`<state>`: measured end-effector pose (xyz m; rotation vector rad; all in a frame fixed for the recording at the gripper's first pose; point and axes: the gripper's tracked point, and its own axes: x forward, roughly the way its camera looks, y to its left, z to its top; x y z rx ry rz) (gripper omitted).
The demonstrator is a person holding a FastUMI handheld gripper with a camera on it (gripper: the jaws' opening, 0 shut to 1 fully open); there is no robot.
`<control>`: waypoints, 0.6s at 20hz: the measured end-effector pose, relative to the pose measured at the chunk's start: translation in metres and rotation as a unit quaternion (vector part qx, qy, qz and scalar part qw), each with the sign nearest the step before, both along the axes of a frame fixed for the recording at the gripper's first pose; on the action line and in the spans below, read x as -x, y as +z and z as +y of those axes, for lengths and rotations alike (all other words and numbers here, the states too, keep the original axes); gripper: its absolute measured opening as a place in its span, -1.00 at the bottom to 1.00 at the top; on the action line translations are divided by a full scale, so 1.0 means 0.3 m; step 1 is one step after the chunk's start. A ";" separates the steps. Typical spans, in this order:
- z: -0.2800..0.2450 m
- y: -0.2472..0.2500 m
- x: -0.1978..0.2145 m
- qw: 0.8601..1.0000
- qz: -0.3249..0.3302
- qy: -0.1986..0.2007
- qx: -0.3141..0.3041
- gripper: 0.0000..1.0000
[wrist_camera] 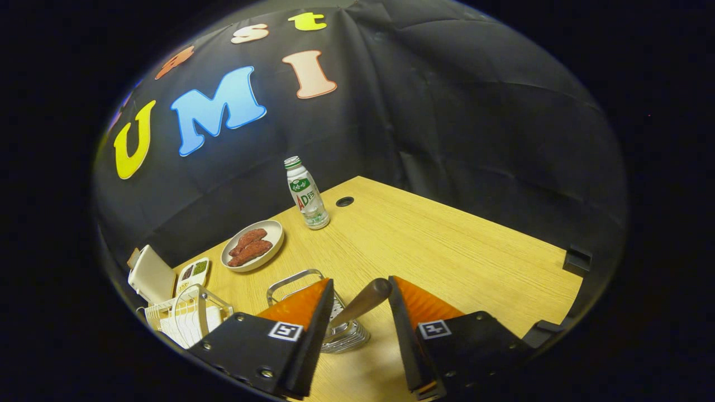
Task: Take the plate from the dish rack, then take the spoon from the basket and place it into the plate.
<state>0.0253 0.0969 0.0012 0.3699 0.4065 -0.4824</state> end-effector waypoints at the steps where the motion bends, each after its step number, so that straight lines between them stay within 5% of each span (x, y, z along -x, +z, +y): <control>1: -0.003 -0.015 -0.005 1.000 0.004 0.002 0.000 0.11; 2: 0.004 -0.006 -0.017 1.000 -0.004 0.010 -0.004 0.11; 5: 0.016 -0.002 -0.029 1.000 -0.005 0.016 0.000 -0.42; 10: 0.062 0.038 -0.079 0.998 -0.043 0.037 -0.028 -0.54; 11: 0.087 0.081 -0.103 0.997 -0.064 0.044 -0.030 -0.79; 12: 0.085 0.077 -0.108 0.997 -0.056 0.047 -0.019 -0.81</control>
